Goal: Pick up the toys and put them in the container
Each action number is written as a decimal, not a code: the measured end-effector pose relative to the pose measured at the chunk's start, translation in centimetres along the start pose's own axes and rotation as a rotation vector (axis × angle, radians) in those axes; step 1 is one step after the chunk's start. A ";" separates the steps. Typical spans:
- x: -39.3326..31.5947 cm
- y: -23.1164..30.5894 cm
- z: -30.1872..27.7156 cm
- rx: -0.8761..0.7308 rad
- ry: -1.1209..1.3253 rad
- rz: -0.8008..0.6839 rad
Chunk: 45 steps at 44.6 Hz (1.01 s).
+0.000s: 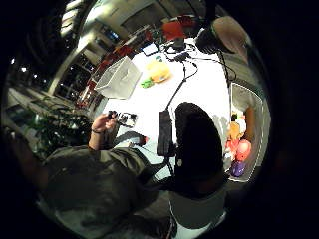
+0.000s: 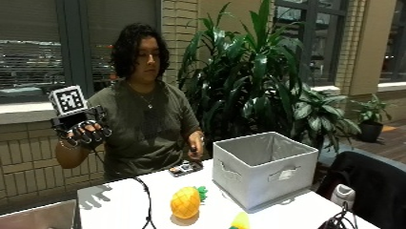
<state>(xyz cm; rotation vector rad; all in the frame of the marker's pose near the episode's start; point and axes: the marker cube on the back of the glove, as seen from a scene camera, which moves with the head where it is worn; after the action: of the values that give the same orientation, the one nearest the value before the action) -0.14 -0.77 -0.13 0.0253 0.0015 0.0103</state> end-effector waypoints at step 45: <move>-15.1 -20.9 29.6 -0.164 0.016 -0.089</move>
<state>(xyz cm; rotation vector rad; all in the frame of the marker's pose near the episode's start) -15.03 -22.54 28.94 -0.1384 0.0176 -0.0785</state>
